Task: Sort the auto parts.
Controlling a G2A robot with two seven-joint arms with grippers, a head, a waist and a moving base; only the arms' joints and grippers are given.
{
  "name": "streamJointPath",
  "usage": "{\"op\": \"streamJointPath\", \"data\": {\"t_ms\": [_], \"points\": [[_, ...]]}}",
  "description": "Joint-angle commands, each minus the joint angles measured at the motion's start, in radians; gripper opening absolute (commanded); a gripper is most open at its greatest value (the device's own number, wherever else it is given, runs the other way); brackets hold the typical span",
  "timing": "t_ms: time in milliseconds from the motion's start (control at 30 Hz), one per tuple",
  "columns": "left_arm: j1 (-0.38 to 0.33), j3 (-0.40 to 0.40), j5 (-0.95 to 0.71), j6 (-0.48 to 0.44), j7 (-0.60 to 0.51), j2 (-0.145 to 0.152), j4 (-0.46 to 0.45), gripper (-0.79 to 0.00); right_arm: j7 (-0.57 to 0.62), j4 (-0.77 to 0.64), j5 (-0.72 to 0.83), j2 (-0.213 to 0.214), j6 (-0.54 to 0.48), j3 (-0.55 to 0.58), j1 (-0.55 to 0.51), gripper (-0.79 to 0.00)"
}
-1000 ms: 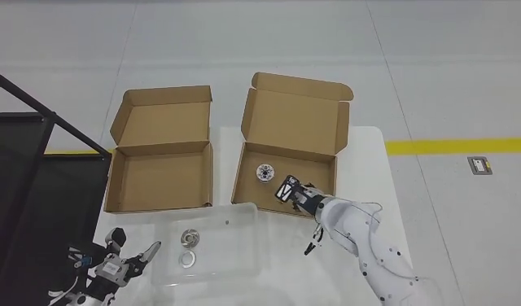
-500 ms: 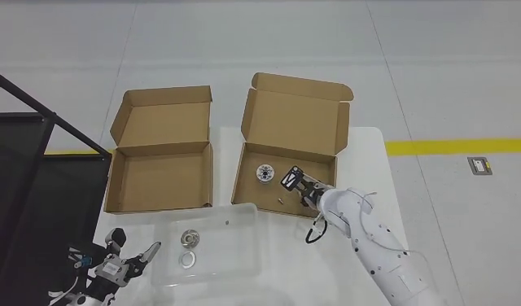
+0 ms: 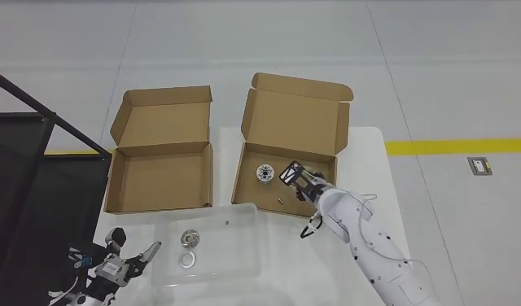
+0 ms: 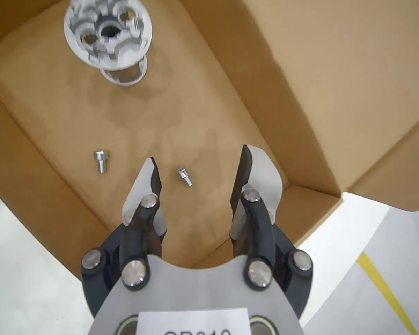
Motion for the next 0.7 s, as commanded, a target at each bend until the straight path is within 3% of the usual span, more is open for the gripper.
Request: {"op": "streamJointPath", "data": {"t_ms": [0, 200, 367, 667], "points": [[0.013, -0.002, 0.033, -0.006, 0.008, 0.001, -0.018, 0.000, -0.028, -0.080, -0.035, 0.007, 0.016, 0.012, -0.045, 0.000], [0.066, -0.001, 0.178, -0.013, 0.020, 0.004, -0.093, 0.000, -0.166, -0.265, -0.122, 0.027, 0.003, 0.036, -0.169, 0.000], [0.095, -0.001, 0.272, -0.025, 0.008, 0.007, -0.159, 0.000, -0.379, -0.347, -0.200, 0.043, -0.034, 0.044, -0.247, 0.000], [0.005, 0.079, 0.439, -0.060, -0.176, 0.016, -0.214, 0.000, -0.853, -0.404, -0.324, 0.086, -0.115, 0.104, -0.389, 0.000]]}}
